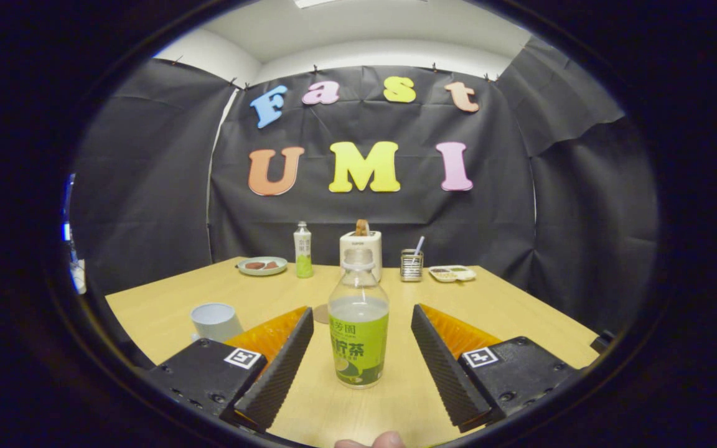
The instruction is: Take the bottle from table, then pour the juice into the cup, finally place the bottle on the coaster
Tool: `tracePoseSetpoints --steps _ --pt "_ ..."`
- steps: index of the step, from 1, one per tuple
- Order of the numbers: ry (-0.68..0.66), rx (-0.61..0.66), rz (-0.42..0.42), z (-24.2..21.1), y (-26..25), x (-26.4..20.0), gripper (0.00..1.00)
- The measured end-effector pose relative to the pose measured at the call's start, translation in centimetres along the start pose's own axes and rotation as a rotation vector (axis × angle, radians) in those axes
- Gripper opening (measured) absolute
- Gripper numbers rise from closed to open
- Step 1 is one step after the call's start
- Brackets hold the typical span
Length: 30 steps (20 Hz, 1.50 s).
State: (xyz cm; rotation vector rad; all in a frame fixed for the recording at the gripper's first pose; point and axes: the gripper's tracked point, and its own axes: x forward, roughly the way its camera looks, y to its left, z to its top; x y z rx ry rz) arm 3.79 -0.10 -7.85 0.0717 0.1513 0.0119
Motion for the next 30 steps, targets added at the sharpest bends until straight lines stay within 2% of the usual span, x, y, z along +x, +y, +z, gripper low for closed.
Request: tracePoseSetpoints --steps 7,17,19,21,25,30 --pt "0.038 0.041 -0.037 -2.0 -0.1 2.8 1.0" --pt "0.104 0.128 -0.028 -4.0 1.4 6.5 1.0" --pt "0.102 0.142 -0.033 -3.9 1.4 6.6 0.95" --pt "0.107 0.145 -0.035 -4.0 1.5 6.6 0.85" --pt "0.125 0.103 -0.002 -3.3 2.8 6.4 0.8" --pt "0.106 -0.041 0.046 -1.0 5.2 6.0 0.74"
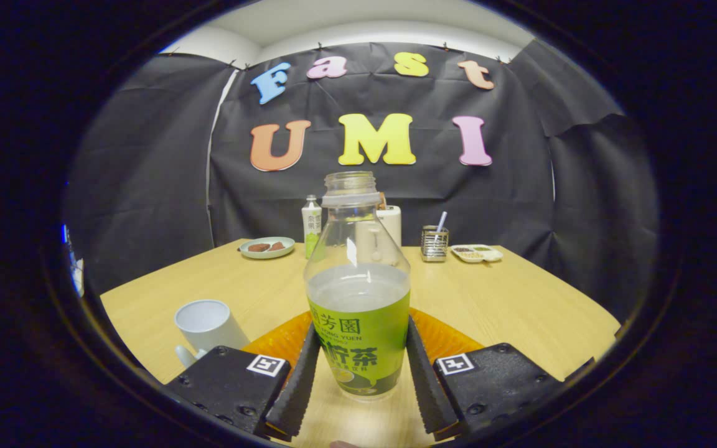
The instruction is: Take the bottle from table, then pour the juice into the cup, finally place the bottle on the coaster
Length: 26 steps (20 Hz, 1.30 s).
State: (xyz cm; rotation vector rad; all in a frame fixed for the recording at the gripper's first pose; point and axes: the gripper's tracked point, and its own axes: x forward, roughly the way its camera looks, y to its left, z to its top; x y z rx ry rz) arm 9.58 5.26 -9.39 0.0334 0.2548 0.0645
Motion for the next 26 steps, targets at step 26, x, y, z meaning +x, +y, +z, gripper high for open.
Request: tracePoseSetpoints --steps 26 --pt "-0.021 -0.954 -0.2 3.6 0.5 1.2 0.73"
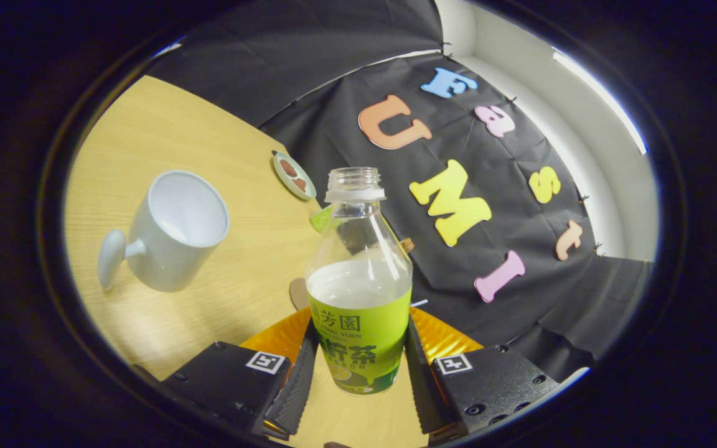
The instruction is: Take the bottle from table, then pour the juice into the cup, finally place the bottle on the coaster
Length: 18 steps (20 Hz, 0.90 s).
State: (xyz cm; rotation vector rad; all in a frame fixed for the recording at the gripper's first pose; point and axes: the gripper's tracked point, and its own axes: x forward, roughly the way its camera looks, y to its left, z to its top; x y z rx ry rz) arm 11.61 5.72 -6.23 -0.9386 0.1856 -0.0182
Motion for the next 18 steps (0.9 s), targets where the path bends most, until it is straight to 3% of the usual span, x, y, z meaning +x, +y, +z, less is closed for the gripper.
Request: tracePoseSetpoints --steps 8,18 --pt "-0.044 -0.19 -0.089 1.5 -0.9 -0.2 0.73" --pt "-0.071 -0.339 -0.137 2.3 -1.5 -0.2 0.73"
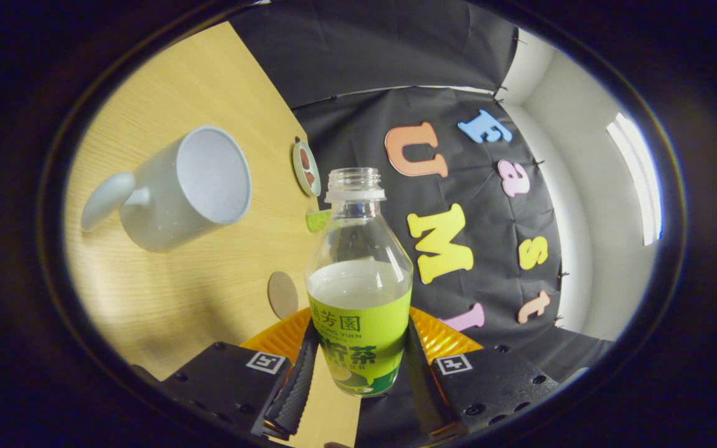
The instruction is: Take the bottle from table, then pour the juice into the cup, finally place the bottle on the coaster
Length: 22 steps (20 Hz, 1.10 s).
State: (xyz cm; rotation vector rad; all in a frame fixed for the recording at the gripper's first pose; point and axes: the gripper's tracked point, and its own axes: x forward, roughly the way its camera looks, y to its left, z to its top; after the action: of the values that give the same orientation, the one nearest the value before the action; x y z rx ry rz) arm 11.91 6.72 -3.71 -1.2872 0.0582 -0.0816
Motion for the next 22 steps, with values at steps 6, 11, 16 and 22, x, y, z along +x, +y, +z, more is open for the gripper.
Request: tracePoseSetpoints --steps 6,11,16,22 --pt "-0.02 -0.107 -0.03 0.6 -0.5 -0.1 0.73" --pt "-0.034 -0.197 -0.049 1.0 -0.8 0.0 0.73" --pt "-0.036 -0.251 -0.064 1.1 -1.1 0.0 0.73" --pt "-0.045 -0.315 -0.08 1.5 -1.4 -0.2 0.73"
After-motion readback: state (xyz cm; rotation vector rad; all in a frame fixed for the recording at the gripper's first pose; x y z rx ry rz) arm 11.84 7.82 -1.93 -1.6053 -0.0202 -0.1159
